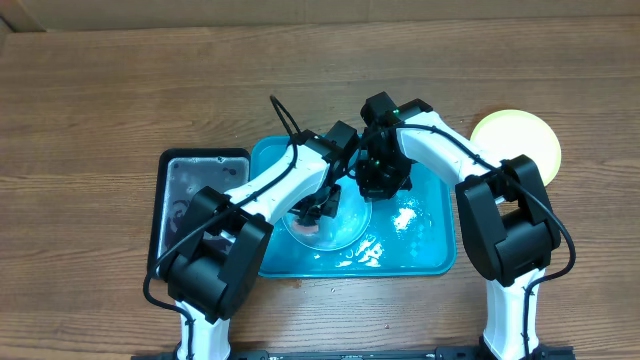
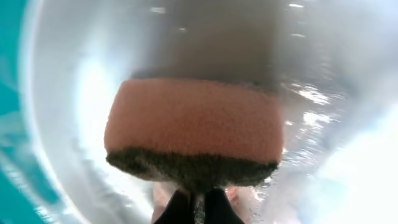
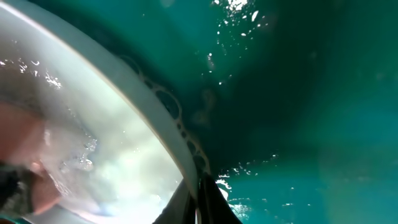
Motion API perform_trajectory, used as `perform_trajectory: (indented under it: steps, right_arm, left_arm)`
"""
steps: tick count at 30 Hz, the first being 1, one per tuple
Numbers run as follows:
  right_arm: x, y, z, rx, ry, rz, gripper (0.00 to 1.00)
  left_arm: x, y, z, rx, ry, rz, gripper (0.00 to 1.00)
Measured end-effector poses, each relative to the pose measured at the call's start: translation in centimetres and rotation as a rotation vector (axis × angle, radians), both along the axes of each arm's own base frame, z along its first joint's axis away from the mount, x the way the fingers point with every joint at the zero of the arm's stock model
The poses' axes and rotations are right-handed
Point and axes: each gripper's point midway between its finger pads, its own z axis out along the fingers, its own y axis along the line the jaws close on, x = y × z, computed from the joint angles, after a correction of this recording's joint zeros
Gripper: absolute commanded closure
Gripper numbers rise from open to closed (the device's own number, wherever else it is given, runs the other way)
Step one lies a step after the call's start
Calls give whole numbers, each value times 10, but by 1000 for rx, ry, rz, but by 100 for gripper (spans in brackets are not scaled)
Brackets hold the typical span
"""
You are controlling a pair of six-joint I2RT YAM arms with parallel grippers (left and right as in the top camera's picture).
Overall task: Clean dirty plates on tray and stack at the side
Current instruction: 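Scrub the white plate with the sponge while right gripper holds its rim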
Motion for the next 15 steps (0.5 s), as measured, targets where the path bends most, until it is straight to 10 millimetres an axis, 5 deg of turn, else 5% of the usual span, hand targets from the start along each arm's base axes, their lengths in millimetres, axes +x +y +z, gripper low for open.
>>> perform_trajectory:
  steps: [7,15]
  right_arm:
    - [0,0,0,-2,-2,4,96]
    - [1,-5,1,-1,2,-2,96]
  left_arm:
    - [-2,-52,2,-281,49,-20,96]
    - [-4,-66,2,-372,76,12,96]
